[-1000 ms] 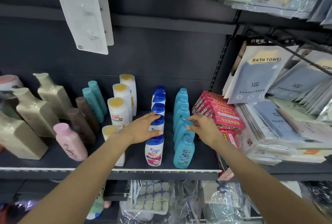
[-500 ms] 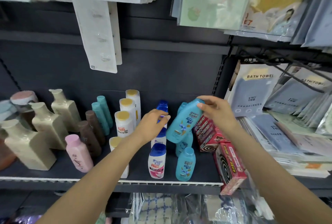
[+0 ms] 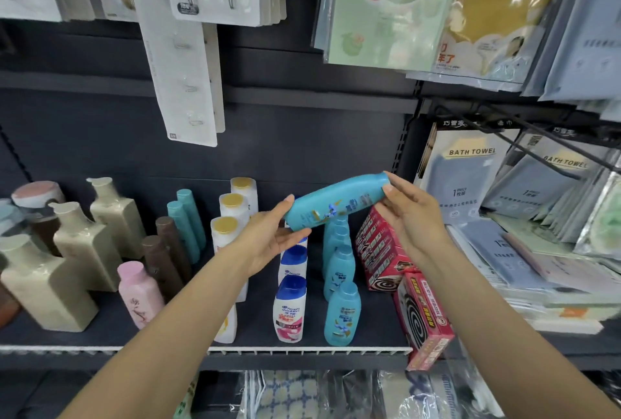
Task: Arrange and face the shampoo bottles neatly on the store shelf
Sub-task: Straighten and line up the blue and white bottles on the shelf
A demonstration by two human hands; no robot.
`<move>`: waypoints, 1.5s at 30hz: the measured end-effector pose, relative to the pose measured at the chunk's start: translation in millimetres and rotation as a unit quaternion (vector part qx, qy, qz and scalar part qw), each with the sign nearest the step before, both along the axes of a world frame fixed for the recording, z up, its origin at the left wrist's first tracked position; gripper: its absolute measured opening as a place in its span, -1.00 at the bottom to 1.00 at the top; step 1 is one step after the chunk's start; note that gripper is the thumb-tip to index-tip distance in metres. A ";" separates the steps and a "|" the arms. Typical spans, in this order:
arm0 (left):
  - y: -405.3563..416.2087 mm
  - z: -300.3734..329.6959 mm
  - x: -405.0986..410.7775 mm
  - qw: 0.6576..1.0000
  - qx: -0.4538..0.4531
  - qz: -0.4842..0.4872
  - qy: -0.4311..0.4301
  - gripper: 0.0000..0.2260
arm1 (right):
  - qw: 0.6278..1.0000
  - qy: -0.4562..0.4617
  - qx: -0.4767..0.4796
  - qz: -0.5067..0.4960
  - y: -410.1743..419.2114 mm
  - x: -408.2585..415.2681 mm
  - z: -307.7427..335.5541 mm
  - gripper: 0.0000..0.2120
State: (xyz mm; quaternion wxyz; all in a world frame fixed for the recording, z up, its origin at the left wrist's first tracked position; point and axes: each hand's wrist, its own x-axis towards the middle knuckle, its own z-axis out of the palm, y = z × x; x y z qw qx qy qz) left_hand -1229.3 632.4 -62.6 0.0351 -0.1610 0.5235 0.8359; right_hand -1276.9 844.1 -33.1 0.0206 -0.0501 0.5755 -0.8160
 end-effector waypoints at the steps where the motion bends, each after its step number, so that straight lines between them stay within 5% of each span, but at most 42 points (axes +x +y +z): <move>1: 0.2 0.3 2.2 0.999 -0.026 0.024 0.030 -0.74 | 1.000 -0.019 0.011 -0.001 0.5 0.2 -0.8 -0.74; 8: 2.0 16.1 27.5 0.920 -0.305 0.106 0.222 -0.67 | 0.994 -0.107 -0.028 -0.005 -3.9 7.1 -16.3 -0.74; 15: -7.2 28.0 41.7 0.879 -0.366 0.012 0.305 -0.56 | 0.991 -0.130 -0.039 0.019 -8.0 16.8 -21.0 -0.73; 23: -12.7 26.7 41.5 0.858 -0.378 0.013 0.348 -0.54 | 0.992 -0.103 -0.058 0.035 -6.0 20.7 -19.9 -0.73; 30: -14.9 26.3 40.1 0.868 -0.366 0.018 0.336 -0.52 | 0.993 -0.101 -0.045 0.032 -4.6 21.8 -19.9 -0.75; 35: -19.4 22.3 37.8 0.906 -0.326 0.048 0.264 -0.57 | 0.993 -0.076 -0.074 0.052 -3.3 22.2 -16.4 -0.71; 40: -19.0 6.5 28.5 0.979 -0.142 0.042 0.142 -0.74 | 0.993 -0.031 -0.077 0.090 -1.4 23.3 -13.3 -0.70; 45: -15.4 -7.6 17.2 0.999 -0.032 0.014 0.035 -0.71 | 0.994 -0.005 -0.058 0.093 -9.4 20.4 -15.0 -0.82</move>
